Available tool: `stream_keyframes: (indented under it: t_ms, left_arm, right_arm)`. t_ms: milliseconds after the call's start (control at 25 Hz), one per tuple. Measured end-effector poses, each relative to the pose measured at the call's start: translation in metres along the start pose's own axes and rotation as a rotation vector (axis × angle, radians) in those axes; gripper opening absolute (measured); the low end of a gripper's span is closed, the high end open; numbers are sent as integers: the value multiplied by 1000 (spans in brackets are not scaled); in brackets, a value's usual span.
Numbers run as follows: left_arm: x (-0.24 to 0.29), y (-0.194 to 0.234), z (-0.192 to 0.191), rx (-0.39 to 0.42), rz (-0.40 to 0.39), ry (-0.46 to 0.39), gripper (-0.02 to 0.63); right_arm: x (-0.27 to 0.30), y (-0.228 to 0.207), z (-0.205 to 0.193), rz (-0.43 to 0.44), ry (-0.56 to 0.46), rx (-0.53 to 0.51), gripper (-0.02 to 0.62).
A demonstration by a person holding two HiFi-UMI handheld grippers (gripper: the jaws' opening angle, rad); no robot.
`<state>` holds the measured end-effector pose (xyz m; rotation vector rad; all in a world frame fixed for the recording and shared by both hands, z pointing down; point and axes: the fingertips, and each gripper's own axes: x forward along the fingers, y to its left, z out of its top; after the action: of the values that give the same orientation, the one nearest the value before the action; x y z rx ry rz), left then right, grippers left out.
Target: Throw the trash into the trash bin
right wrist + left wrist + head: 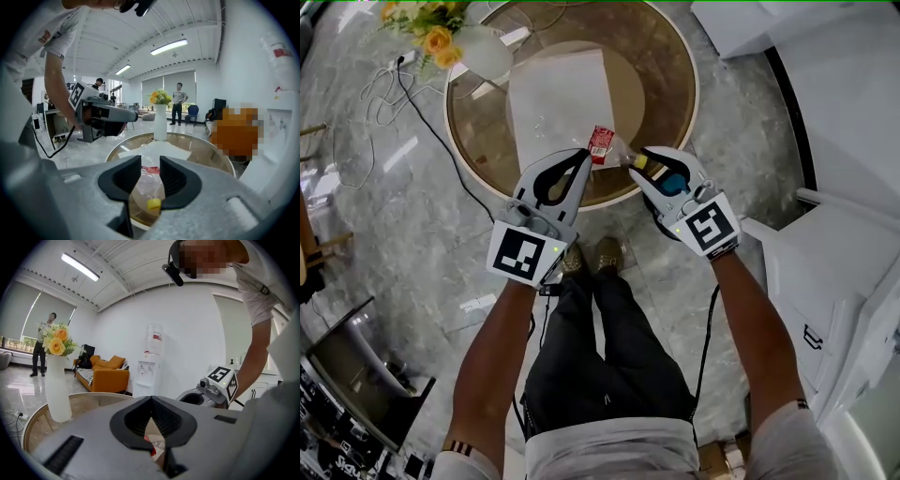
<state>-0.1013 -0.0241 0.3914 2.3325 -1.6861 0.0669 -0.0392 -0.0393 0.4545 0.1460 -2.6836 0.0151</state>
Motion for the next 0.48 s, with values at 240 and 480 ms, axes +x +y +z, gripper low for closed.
stream_keyframes:
  t_ms: [240, 480]
  left_arm:
    - [1, 2, -15, -13, 0, 26, 0]
    - [2, 3, -26, -14, -8, 57, 0]
  right_arm:
    - [18, -4, -45, 38, 102, 35, 173]
    - [32, -1, -83, 116, 228, -13, 202]
